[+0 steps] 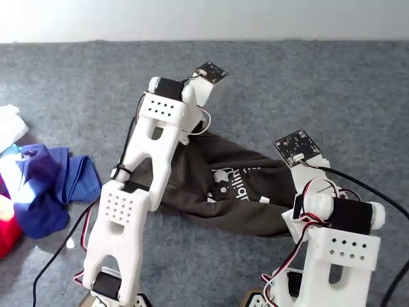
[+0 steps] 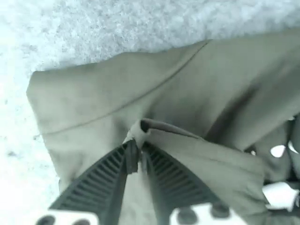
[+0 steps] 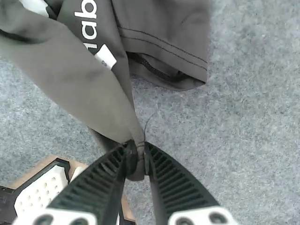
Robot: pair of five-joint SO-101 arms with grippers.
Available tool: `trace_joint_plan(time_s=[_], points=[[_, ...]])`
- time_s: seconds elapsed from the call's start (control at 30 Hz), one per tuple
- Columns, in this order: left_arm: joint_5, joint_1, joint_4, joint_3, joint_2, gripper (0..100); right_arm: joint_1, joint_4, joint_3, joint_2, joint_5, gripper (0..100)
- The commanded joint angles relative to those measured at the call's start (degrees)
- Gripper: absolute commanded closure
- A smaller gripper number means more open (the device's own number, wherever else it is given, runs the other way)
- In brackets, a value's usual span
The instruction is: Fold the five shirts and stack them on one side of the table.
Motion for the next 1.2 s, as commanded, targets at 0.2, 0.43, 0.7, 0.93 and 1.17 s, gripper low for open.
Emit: trace_joint_plan(time_s=[0.2,0.43,0.7,0.93,1.17], points=[[0.4,-2.0,1.2,5.2,-17.7,99,1.1,0.3,-5.4,-0.7,-0.5,98.9],[0.4,-7.2,1.1,5.0,-36.0,99,0.7,-0.8,-22.0,0.0,-3.5,98.9],[0.2,-11.4,1.2,8.4,-54.0,99,0.7,-2.2,-30.4,0.0,-3.1,98.9],[0.1,-11.6,1.2,33.8,-70.1,99,-1.3,-2.4,-25.8,0.0,-3.1,98.9],[0.0,-11.5,0.6,63.3,-79.4,99,-7.6,-4.3,-12.3,0.0,-3.3,98.9]])
